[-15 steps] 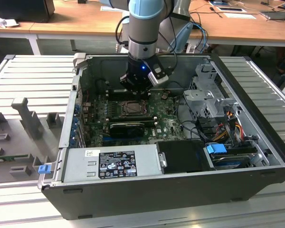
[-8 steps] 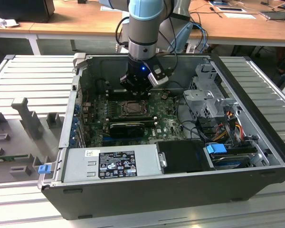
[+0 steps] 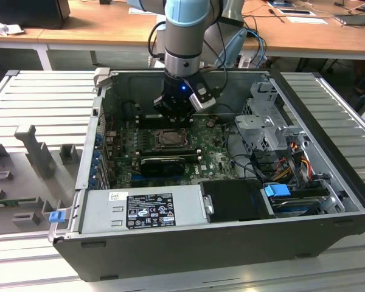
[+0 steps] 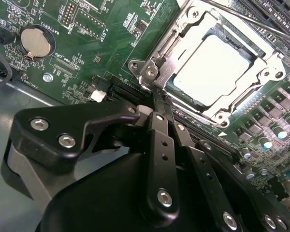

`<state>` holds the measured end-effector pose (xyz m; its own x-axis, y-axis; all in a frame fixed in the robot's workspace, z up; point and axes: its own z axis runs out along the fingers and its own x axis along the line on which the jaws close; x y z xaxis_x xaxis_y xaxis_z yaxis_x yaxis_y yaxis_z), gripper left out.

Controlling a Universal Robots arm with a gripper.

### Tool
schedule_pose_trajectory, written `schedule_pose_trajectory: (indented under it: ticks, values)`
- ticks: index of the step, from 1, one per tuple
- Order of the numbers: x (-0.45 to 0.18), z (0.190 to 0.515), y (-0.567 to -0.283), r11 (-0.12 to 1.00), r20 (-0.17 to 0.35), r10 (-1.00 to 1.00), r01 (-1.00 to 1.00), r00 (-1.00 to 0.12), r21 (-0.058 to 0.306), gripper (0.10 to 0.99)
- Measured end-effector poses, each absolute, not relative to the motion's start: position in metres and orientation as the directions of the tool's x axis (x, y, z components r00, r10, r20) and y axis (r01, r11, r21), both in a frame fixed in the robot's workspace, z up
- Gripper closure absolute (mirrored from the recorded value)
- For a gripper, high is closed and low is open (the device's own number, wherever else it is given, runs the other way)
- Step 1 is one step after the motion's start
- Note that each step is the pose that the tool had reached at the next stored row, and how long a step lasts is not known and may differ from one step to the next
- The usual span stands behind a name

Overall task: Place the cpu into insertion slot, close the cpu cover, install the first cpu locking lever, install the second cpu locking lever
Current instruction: 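Install the first cpu locking lever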

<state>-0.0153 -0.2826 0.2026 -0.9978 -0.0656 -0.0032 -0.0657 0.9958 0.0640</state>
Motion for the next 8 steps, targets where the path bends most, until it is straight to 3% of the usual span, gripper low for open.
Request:
schedule_pose_trajectory:
  ticks: [8]
  values:
    - [-0.0152, 0.2142, -0.2829, 0.996, -0.003, -0.066, -0.066, -0.998, 0.063, 0.98]
